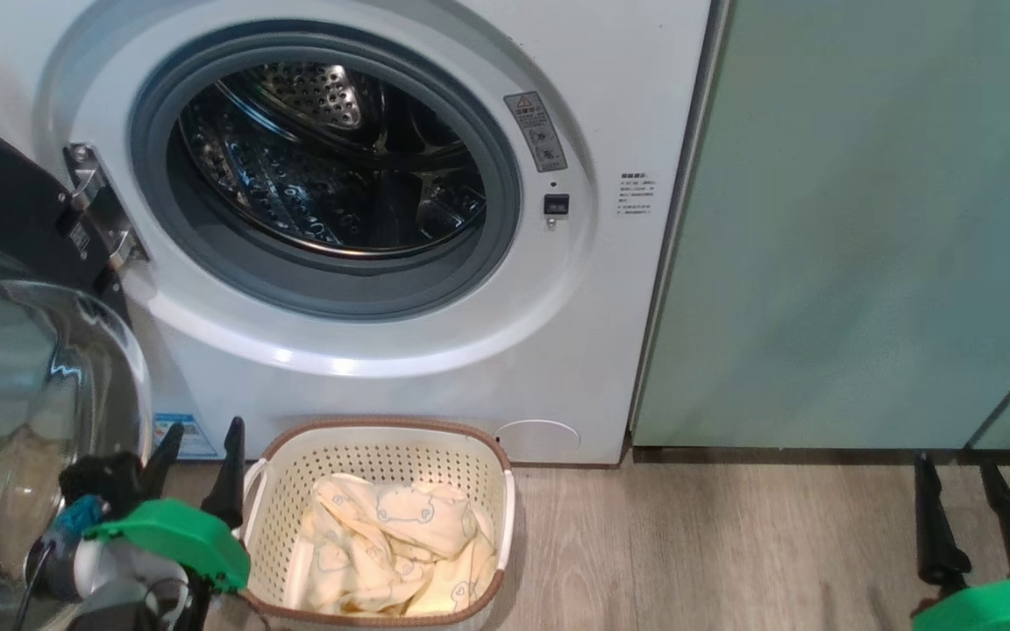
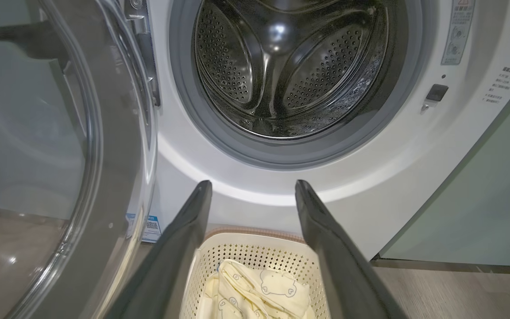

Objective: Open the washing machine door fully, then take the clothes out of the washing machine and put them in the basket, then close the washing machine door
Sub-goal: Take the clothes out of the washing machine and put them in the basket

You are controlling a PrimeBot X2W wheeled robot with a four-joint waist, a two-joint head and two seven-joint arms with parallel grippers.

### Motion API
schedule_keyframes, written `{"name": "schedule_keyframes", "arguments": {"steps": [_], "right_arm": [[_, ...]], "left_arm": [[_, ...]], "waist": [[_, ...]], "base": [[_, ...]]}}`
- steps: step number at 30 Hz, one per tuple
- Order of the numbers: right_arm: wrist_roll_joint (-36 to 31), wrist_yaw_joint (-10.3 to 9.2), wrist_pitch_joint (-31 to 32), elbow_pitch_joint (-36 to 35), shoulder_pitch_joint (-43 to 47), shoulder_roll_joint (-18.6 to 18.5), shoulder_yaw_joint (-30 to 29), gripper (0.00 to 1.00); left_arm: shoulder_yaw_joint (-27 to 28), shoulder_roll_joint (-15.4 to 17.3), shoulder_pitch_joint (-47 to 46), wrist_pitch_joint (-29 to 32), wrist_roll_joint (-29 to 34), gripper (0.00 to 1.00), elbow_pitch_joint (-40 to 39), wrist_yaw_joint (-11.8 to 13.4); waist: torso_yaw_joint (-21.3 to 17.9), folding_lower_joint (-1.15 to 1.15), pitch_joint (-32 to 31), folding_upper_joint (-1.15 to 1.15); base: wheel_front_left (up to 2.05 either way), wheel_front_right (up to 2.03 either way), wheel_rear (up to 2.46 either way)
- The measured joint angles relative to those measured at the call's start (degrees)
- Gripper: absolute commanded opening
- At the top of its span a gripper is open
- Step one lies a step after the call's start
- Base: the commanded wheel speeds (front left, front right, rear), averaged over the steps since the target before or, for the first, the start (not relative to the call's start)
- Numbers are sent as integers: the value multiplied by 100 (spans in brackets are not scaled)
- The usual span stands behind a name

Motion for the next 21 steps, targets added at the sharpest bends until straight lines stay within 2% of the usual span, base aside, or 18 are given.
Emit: {"name": "schedule_keyframes", "arguments": {"steps": [21], "right_arm": [[-2,0,0,-16,90,1,-3,100]], "left_arm": [[40,-26,93,0,15,100,-70,-57]], "waist": [[37,0,-15,0]], "base": [[0,0,0]]}}
